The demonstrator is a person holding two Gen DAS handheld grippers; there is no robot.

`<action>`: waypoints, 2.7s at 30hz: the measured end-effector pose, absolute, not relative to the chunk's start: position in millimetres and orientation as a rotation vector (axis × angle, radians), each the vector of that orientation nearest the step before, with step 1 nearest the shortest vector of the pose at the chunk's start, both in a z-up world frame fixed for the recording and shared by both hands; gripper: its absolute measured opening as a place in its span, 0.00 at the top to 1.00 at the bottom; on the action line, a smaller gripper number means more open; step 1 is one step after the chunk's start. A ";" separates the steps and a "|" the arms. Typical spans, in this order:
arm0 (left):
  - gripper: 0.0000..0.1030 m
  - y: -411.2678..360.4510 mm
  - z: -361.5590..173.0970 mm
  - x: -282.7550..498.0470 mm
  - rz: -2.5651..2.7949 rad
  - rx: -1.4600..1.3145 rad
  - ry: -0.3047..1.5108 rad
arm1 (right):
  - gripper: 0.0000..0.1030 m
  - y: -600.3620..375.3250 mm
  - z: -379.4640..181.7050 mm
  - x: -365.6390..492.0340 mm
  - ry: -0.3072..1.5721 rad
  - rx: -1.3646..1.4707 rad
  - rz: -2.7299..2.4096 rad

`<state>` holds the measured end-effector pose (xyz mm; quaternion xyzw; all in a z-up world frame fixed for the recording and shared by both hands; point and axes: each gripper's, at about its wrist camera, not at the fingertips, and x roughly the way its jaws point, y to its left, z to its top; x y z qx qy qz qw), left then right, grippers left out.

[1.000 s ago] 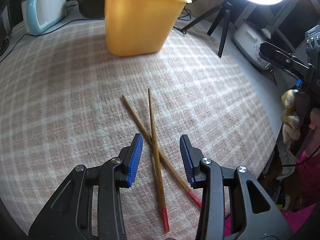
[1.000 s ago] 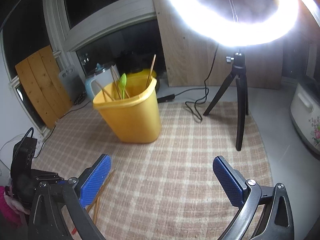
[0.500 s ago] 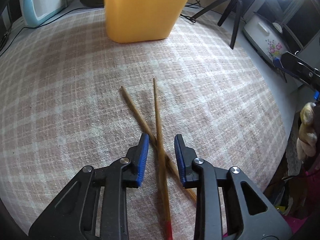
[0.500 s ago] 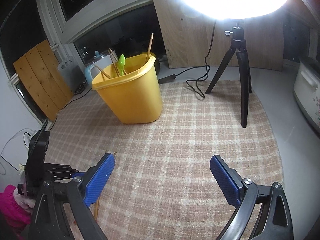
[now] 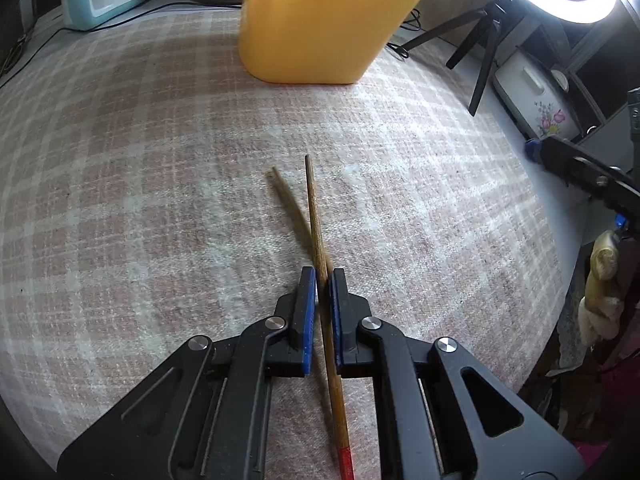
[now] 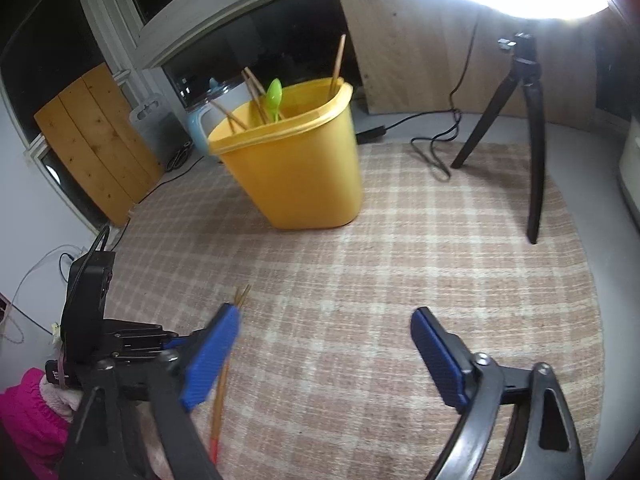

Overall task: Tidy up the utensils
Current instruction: 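Grasp a chopstick with the left tool while the right tool grasps the last chopstick, then lift both chopsticks upright and carry them over the yellow bin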

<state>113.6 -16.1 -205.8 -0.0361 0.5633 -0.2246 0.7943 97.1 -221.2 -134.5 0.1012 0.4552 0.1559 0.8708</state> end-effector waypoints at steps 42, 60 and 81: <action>0.96 47.3 -194.1 99.4 -0.394 -0.186 1.159 | 0.96 -74.1 -203.2 144.2 1.311 -0.033 0.547; 0.96 18.5 -124.9 94.6 -0.470 -0.116 0.994 | 0.97 -146.1 -121.2 101.8 0.981 0.167 0.483; 0.96 4.4 -89.2 100.1 -0.539 -0.109 0.911 | 0.97 -175.0 -74.3 70.6 0.774 0.157 0.398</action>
